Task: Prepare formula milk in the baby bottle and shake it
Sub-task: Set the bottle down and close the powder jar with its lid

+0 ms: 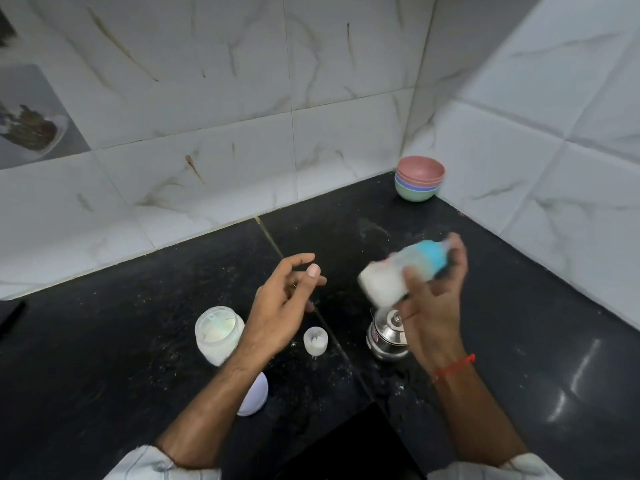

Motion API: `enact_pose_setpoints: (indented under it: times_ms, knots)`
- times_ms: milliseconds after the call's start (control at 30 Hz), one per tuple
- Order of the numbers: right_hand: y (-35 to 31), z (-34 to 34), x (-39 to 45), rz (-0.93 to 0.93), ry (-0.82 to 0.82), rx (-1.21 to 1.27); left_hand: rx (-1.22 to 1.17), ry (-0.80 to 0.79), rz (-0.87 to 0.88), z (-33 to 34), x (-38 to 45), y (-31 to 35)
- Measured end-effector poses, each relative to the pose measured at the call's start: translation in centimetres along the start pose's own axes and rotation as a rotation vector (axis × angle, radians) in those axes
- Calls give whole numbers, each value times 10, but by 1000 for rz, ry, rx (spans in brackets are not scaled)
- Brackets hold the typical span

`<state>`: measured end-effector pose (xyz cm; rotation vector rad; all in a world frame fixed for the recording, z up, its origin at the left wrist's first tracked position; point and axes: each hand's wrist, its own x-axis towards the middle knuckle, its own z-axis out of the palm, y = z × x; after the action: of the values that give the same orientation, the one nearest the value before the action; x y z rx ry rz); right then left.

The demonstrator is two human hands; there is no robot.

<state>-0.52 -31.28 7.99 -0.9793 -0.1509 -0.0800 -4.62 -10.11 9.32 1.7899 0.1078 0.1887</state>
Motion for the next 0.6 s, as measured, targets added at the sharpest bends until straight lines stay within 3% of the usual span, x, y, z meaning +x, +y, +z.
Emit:
enact_pose_setpoints:
  times_ms: [67,100,200,233,367,433,600]
  knots:
    - [0,0,2,16,126,119,-17,17,7,1,-2,-2]
    - [3,2,0,43,76,44,-29,26,7,2,-2,-2]
    - [17,6,-12,131,-280,-320,-33,28,-4,3,-3,-3]
    - [20,6,-13,137,-291,-333,-33,26,-5,3,-3,-3]
    - [12,6,8,27,164,156,-29,32,-11,0,-5,-2]
    - [10,6,13,-6,240,264,-29,36,-12,-2,-5,-2]
    - [17,21,-8,142,-98,-143,-14,21,0,-1,-1,-1]
